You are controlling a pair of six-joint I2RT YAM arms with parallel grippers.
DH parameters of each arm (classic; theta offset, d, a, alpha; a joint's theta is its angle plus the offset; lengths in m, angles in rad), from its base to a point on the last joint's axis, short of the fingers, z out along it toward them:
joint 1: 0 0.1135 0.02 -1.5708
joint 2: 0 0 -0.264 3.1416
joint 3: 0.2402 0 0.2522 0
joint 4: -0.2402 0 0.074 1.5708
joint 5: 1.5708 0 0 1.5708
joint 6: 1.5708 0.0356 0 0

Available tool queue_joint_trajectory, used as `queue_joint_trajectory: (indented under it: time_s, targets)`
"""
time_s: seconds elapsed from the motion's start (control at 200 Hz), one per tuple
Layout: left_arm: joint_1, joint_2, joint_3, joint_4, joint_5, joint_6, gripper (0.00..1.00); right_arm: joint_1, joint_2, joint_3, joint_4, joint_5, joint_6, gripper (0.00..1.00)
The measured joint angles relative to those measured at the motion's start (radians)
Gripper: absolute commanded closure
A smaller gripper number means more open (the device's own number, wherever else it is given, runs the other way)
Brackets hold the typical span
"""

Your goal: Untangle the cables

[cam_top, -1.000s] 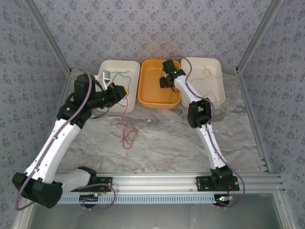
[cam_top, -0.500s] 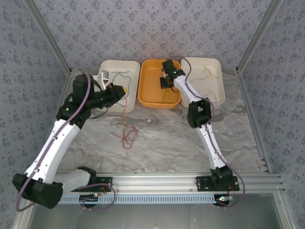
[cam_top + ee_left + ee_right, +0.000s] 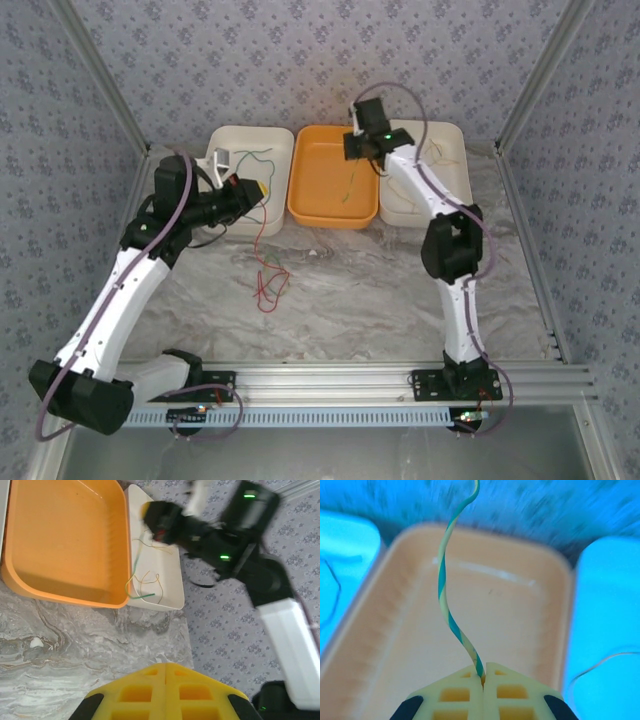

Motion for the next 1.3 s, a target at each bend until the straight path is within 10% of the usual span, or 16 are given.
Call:
queue_joint_trajectory:
  time_s: [0.375, 0.839, 1.029, 1.299]
  targets:
    - [0.0, 0.092, -0.001, 0.077, 0.024, -0.01, 1.0, -0.229, -0.147, -0.135, 0.002, -0.011, 0.042, 1.0]
    - [-0.001, 0.295, 0.163, 0.221, 0.063, -0.018, 1.0, -0.382, 0.202, 0.028, -0.111, -0.106, 0.163, 1.0]
    - [-0.001, 0.437, 0.239, 0.299, 0.079, -0.019, 1.0, -0.386, 0.225, 0.042, -0.13, -0.121, 0.18, 0.59]
    - [-0.001, 0.653, 0.334, 0.458, 0.073, -0.059, 1.0, -0.36, 0.038, -0.153, -0.055, -0.124, 0.173, 0.54]
